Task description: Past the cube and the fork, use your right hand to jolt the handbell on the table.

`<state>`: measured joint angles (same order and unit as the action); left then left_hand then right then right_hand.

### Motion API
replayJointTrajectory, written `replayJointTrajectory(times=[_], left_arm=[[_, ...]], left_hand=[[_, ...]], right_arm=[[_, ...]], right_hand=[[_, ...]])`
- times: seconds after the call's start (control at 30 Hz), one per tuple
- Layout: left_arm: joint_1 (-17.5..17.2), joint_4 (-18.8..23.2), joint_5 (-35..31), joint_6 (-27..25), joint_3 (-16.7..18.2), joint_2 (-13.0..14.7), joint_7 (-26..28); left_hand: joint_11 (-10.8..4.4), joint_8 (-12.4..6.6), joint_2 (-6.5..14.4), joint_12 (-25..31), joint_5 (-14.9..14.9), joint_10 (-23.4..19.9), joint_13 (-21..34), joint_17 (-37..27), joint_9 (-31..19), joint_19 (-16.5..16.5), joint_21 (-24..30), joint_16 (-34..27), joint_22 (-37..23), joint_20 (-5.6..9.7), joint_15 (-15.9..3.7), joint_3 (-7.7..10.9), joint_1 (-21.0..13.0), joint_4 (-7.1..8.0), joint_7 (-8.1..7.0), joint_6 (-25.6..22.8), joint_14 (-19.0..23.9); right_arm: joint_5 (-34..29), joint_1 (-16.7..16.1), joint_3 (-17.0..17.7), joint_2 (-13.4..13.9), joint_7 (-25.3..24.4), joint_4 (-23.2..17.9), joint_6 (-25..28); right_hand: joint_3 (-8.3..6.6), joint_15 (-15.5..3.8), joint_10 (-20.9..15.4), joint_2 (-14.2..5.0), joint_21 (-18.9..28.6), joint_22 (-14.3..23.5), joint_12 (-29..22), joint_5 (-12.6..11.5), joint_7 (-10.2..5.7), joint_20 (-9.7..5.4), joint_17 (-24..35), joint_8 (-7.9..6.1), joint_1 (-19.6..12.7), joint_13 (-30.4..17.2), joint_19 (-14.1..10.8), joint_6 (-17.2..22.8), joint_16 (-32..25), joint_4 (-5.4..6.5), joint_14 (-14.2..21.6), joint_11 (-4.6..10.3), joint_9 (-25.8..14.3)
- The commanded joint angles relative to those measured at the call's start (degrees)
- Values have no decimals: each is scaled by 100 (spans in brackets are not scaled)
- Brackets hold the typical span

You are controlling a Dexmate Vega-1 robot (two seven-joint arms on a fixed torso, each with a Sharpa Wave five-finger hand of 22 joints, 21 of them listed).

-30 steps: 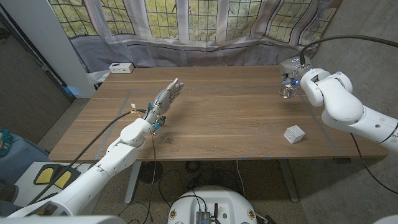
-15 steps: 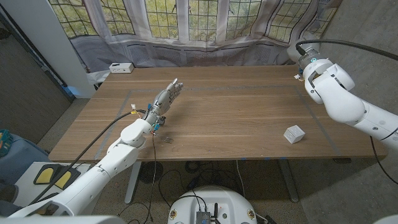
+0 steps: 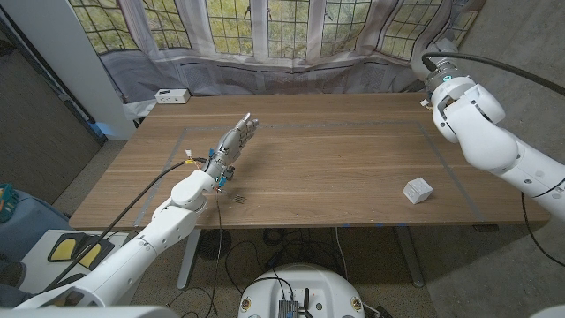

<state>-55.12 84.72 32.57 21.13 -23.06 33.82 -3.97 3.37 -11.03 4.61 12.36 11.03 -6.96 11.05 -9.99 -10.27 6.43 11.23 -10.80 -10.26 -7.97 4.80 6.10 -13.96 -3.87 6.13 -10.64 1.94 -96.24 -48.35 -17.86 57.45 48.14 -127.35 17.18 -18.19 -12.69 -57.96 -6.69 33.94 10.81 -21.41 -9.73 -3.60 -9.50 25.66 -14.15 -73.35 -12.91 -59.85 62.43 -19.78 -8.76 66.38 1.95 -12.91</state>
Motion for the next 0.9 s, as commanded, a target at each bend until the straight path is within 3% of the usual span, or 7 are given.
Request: replayJointTrajectory(times=[0.03,0.2,0.53,0.73,0.9], left_arm=[[-23,94,-42,-2,43,46,73],[-49,196,-93,17,83,92,136],[-174,328,-88,59,199,168,240],[-197,365,-93,46,232,200,266],[-195,348,-68,38,226,200,225]], left_hand=[[-4,6,13,-18,-15,-38,12,-29,-7,19,9,2,-7,-32,15,22,-2,-45,2,-46,48],[-6,9,13,-18,-15,-42,12,-29,-7,19,9,4,-7,-27,18,22,0,-47,-5,-43,43],[12,9,15,-13,-15,-58,13,-29,-8,12,12,2,-7,-26,20,23,3,-51,-3,-43,49],[32,9,15,-17,-15,-51,13,-29,-7,9,13,1,-7,-25,17,23,5,-53,20,-45,51],[34,9,15,-15,-15,-58,13,-29,-8,9,13,0,-7,-26,19,24,6,-55,22,-47,55]], right_arm=[[2495,-112,539,-681,-150,-122,85],[3518,-166,595,-859,-789,-87,246],[5281,-13,226,-1131,-1680,25,450],[6535,110,96,-1236,-2306,103,115],[7923,78,238,-1493,-3012,339,-627]], right_hand=[[-13,-26,-208,-35,58,5,16,-43,4,3,22,14,30,-498,12,6,9,23,-29,-53,-21],[-10,0,-222,-51,85,2,18,-42,37,19,39,10,51,-503,5,18,11,38,-13,-84,-21],[-9,3,-225,-42,125,-2,26,-40,89,56,61,13,40,-524,16,15,28,22,-19,-142,-21],[-8,16,-221,-46,141,-5,34,-38,109,86,80,19,42,-532,39,6,34,22,-26,-161,-21],[-8,22,-224,-52,160,-7,37,-36,143,93,100,20,37,-544,55,10,38,18,-34,-198,-21]])
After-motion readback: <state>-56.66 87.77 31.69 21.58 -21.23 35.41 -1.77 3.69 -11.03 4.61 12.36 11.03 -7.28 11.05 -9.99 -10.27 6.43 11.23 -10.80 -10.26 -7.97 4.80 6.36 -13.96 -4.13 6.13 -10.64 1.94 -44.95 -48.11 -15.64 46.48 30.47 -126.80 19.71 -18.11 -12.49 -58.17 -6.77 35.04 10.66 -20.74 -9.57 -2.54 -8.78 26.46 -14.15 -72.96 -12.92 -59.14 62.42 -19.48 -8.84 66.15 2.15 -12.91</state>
